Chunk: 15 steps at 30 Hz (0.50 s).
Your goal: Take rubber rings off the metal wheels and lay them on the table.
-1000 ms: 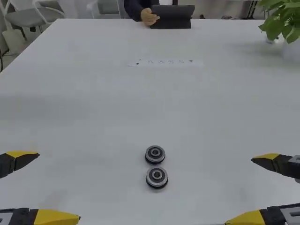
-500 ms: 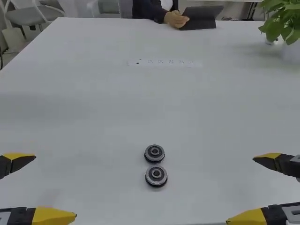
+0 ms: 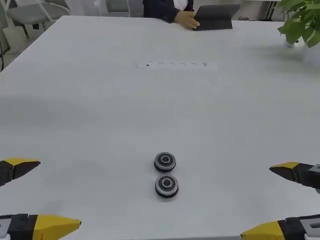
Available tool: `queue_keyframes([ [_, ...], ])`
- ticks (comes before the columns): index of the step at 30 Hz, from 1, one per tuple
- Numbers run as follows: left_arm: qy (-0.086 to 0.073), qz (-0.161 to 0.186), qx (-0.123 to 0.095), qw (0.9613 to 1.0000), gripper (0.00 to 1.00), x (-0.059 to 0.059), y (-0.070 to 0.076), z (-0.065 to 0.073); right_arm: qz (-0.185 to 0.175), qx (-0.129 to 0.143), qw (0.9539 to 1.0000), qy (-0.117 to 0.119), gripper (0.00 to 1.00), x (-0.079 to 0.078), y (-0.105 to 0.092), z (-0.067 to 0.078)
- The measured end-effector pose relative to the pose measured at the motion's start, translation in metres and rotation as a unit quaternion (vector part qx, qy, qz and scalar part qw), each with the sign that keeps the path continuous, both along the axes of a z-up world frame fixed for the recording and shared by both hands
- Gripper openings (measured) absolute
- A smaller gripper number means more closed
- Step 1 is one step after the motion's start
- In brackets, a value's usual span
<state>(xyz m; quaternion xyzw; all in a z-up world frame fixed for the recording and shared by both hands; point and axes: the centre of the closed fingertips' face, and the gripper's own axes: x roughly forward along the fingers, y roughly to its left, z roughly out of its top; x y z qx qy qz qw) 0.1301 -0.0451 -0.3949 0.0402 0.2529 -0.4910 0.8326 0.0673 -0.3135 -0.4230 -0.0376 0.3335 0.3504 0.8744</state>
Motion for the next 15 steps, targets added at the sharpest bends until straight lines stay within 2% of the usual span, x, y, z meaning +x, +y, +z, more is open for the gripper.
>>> queue_keyframes([
  [2, 0.0, -0.004, 0.002, 1.0, 0.89, -0.0001, -0.0009, 0.0016, 0.002, -0.001, 1.0, -0.001, 0.93, 0.0001, 0.0, 0.0003],
  [15, -0.016, -0.02, -0.003, 0.9997, 0.87, 0.0029, -0.0035, 0.011, 0.003, -0.001, 0.9999, -0.011, 0.93, 0.0064, 0.0001, 0.006],
])
